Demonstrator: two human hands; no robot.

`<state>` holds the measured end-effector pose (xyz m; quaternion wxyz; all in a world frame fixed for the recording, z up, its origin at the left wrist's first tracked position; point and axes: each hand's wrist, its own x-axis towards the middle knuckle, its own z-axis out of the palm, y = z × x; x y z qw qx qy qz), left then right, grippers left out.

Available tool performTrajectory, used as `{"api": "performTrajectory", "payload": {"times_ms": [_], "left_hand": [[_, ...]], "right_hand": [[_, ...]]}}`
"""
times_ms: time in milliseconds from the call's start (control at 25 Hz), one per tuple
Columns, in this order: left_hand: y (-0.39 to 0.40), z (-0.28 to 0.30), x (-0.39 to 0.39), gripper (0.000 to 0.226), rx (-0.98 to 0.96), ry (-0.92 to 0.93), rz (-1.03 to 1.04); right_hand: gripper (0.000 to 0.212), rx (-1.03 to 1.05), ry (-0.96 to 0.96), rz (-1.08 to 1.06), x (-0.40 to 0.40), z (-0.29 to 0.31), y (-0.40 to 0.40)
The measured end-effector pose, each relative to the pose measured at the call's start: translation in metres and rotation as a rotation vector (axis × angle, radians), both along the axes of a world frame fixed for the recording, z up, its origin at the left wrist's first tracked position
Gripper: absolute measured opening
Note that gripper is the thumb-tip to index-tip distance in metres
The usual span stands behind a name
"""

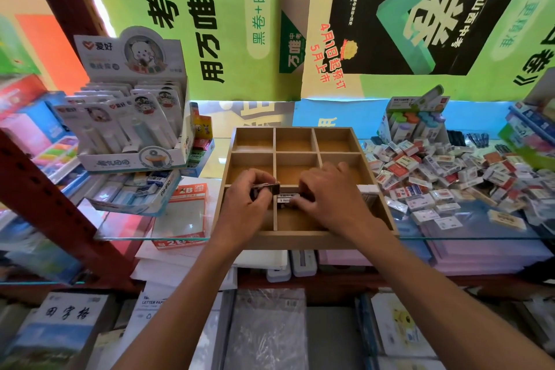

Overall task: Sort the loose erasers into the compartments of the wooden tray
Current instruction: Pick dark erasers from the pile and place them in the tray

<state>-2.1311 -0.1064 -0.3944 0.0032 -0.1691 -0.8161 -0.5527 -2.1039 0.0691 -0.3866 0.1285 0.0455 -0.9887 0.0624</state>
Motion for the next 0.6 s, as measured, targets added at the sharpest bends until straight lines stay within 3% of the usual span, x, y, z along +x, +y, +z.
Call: {"api": "performTrajectory", "payload": {"times_ms": [160,360,600], "left_hand": [[0.003,-0.003,0.004,0.023,-0.196,0.198,-0.088],[0.024,0.0,0.0,0.028,-0.509,0.211,-0.169],[0.031,-0.003,-0.007,0.02,-0.733,0.402,-0.007]], "right_hand": [[0.013,-0.164,0.231,-0.084,0.013,0.008,0.024],[0.012,-0.203,0.232,-0.058,0.023,0.006,0.031],[0.015,-0.184,0.249,-0.07,0.035,0.003,0.036]]}}
